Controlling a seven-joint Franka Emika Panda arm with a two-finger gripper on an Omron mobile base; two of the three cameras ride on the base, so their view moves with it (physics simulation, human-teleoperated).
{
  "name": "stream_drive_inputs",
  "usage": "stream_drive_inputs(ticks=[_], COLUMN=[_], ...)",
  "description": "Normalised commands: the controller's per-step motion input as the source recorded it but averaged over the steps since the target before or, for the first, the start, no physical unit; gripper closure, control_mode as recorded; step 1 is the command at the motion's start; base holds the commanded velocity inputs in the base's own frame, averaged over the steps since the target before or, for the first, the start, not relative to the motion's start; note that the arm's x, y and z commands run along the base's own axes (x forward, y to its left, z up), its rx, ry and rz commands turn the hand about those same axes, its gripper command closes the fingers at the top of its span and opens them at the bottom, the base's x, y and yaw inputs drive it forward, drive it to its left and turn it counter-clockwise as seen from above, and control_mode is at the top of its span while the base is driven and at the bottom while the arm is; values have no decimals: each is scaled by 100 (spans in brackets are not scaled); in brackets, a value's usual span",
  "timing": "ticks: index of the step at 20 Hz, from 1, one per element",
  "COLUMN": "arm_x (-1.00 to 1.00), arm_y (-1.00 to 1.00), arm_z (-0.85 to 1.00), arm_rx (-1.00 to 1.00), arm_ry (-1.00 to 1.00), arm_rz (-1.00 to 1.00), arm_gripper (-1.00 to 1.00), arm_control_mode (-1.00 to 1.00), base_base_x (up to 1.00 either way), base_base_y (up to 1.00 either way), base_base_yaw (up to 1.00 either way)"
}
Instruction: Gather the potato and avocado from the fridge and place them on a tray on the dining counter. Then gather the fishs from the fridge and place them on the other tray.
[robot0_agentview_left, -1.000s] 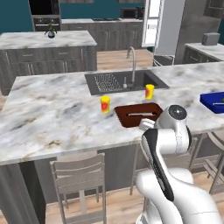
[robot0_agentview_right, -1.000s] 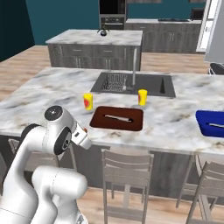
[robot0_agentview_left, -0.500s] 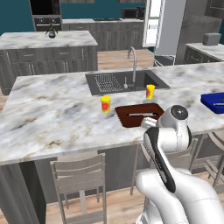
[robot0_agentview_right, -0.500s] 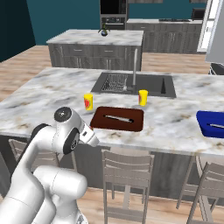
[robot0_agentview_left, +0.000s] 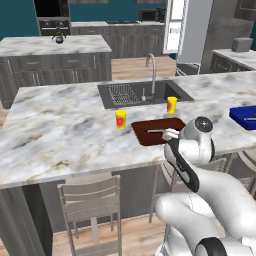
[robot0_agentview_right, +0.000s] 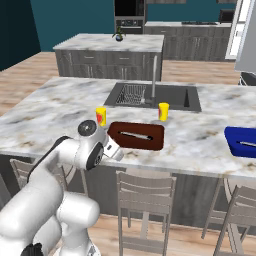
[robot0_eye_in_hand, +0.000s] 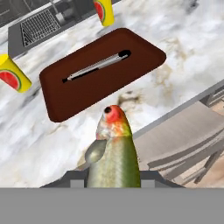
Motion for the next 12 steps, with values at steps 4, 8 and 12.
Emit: stream_drive_inputs(ticks=[4, 8, 12], arm_x=[42, 37, 44], arm_y=[-43, -28, -14], arm_z=[9, 31, 24], arm_rx=[0, 0, 0], arm_ry=[0, 0, 0], arm_rz=[5, 3, 1], arm_gripper=[100, 100, 100], arm_control_mode=[-100, -100, -100], base_base_x=[0, 0, 0], base_base_y=[0, 0, 0], base_base_yaw=[0, 0, 0])
